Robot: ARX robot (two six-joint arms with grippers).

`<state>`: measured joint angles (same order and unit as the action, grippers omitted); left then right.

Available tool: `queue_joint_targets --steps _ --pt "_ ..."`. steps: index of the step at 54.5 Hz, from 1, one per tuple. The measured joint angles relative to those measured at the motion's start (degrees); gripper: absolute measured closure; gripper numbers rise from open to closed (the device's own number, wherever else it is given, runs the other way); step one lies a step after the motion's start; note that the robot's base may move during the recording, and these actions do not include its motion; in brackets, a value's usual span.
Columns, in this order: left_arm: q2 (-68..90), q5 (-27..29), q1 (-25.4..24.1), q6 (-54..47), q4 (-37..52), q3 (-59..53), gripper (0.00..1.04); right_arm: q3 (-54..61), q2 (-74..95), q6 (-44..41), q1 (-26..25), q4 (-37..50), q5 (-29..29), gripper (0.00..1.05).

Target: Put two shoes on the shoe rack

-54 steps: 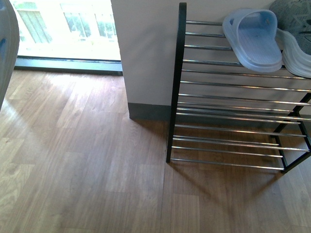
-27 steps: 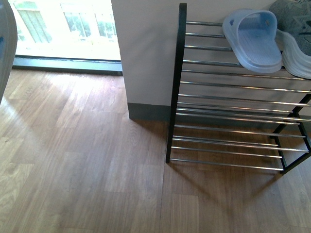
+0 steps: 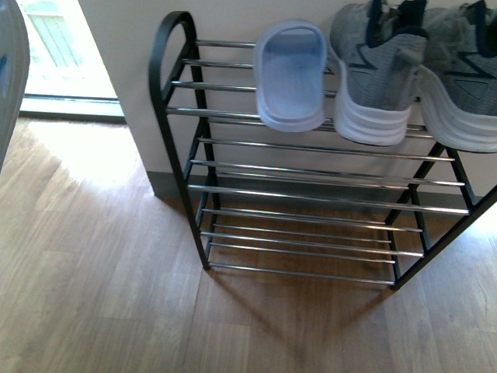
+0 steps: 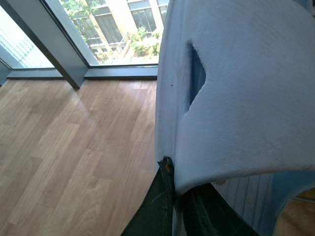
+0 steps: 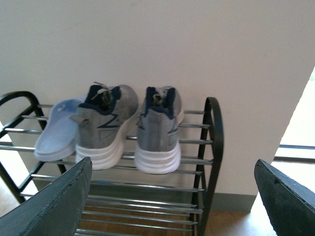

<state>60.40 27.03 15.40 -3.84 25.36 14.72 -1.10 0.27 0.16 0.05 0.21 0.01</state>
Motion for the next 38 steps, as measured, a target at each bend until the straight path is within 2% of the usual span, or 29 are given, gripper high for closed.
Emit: queue_joint_targets --steps 21,24,26,30,32,38 --pt "0.07 0.13 0.09 -0.04 0.02 0.00 1.03 0.00 0.00 0.00 0.02 -0.13 0.17 0.09" --pt "1.55 5.09 0.92 4.79 1.79 0.37 1.03 0.00 0.00 0.00 0.02 -0.13 0.17 0.09" --pt "3.30 5.20 1.05 8.17 1.53 1.75 1.03 0.00 0.00 0.00 0.02 -0.13 0.20 0.09" --pt "9.03 0.79 1.01 14.51 -1.33 7.89 1.03 0.00 0.00 0.00 0.02 -0.13 0.17 0.09" --pt "12.79 -3.32 1.01 17.25 -2.16 11.98 1.03 0.00 0.00 0.00 0.02 -0.13 0.17 0.09" --pt "20.20 -11.19 1.07 20.41 -3.96 20.15 1.03 0.00 0.00 0.00 0.02 -0.13 0.17 0.09"
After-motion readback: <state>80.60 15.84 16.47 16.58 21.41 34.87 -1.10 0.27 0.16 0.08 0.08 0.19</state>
